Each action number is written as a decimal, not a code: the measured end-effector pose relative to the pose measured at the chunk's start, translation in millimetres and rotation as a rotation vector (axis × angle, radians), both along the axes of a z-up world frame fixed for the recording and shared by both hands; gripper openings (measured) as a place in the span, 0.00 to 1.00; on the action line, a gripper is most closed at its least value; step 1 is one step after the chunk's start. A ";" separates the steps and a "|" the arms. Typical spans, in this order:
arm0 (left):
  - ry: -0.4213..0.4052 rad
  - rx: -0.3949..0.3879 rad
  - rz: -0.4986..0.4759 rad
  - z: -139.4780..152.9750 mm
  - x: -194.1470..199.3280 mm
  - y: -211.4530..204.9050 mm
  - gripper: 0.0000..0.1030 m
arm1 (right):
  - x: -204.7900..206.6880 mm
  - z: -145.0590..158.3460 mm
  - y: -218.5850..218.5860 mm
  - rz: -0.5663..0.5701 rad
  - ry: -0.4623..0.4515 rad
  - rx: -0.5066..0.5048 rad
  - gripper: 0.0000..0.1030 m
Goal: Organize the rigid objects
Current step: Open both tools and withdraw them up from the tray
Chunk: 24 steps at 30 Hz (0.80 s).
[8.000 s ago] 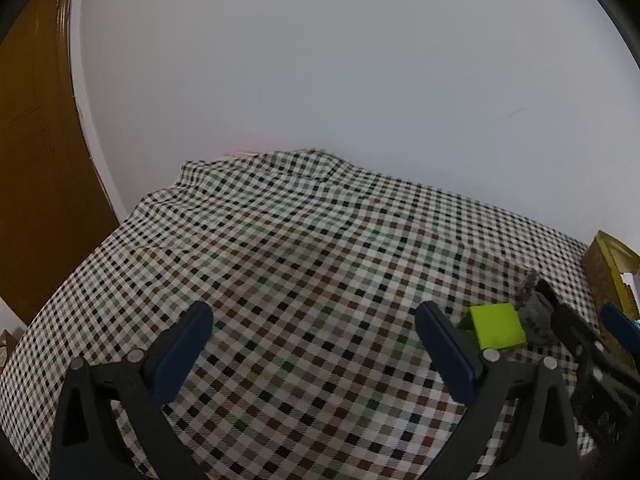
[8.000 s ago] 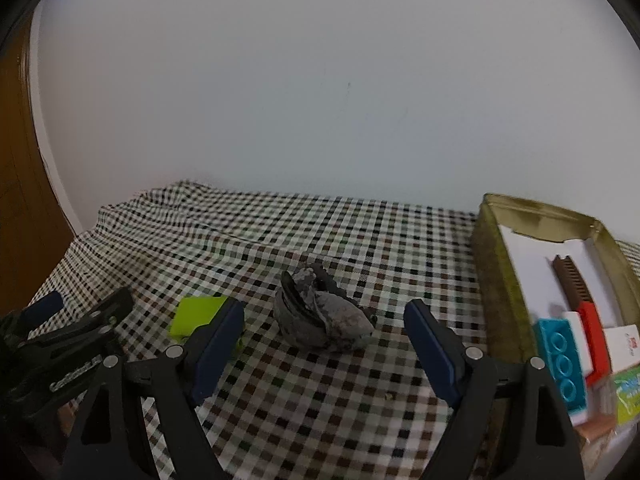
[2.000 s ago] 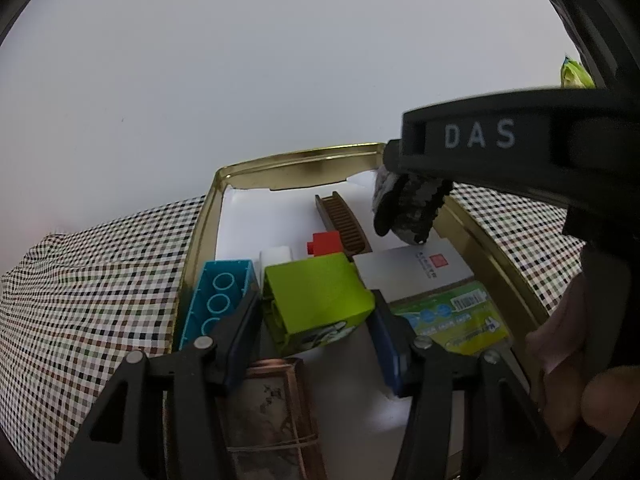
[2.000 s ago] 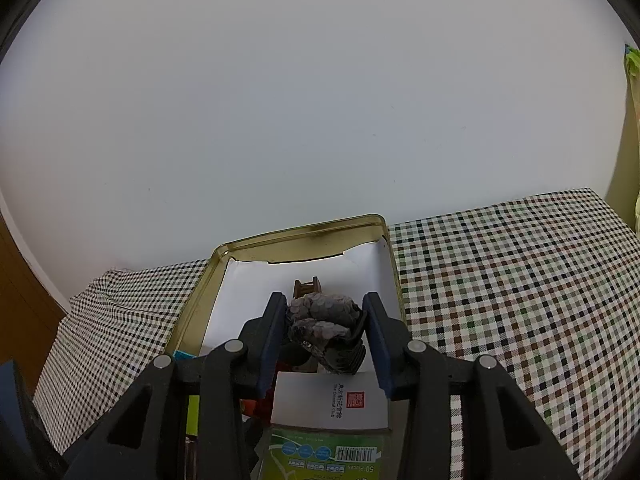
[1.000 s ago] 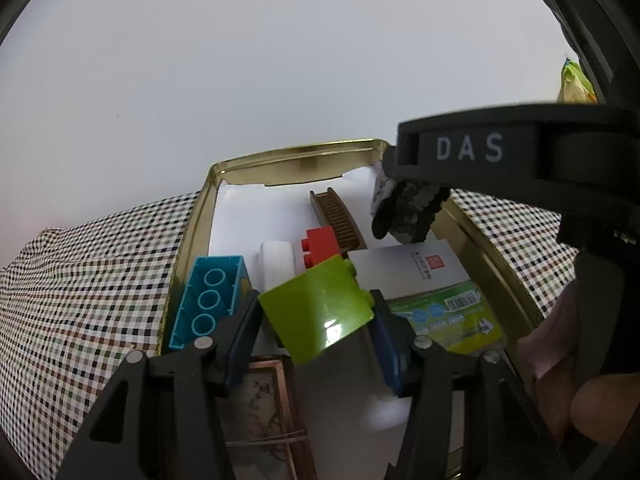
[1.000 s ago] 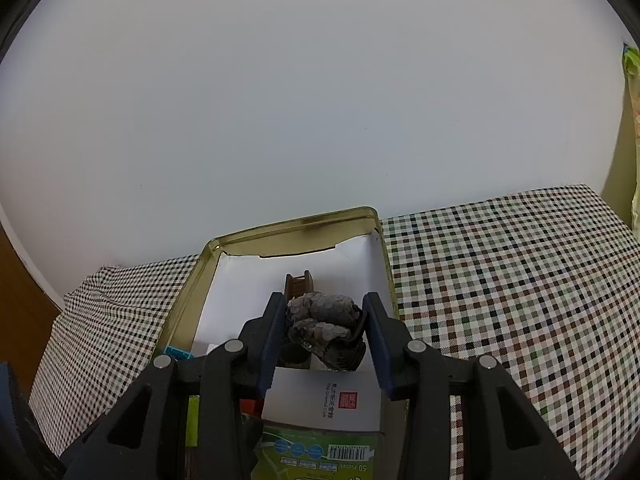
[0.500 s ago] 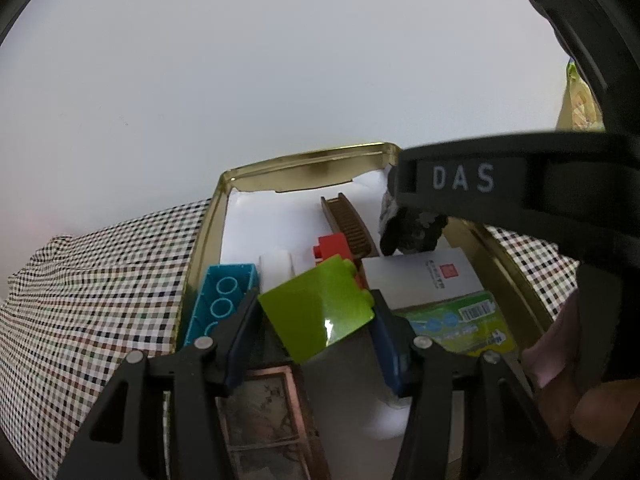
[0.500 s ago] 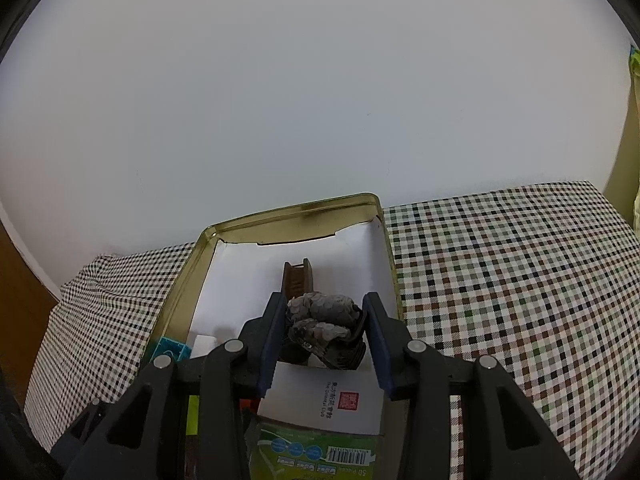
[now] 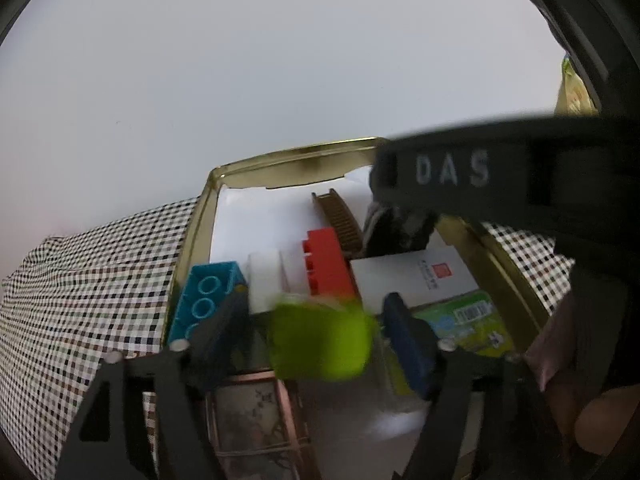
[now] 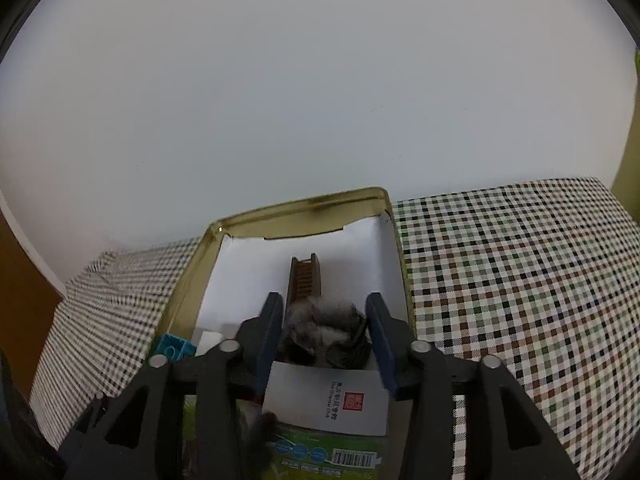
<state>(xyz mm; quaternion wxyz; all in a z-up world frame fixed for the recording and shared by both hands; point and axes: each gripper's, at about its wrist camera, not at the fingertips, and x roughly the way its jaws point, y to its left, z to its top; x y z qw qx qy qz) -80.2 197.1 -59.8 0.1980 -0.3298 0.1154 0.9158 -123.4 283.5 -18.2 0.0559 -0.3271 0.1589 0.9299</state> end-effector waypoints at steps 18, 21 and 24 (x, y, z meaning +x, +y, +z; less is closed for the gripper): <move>0.201 0.134 0.043 28.3 35.8 -31.8 1.00 | 65.0 14.0 22.1 -0.155 0.295 -0.191 0.91; 0.156 0.138 0.054 23.2 32.0 -37.1 1.00 | 76.9 13.1 18.5 -0.185 0.320 -0.163 0.91; 0.147 0.118 0.080 20.0 30.6 -43.6 1.00 | 87.2 12.8 6.1 -0.219 0.337 -0.065 0.91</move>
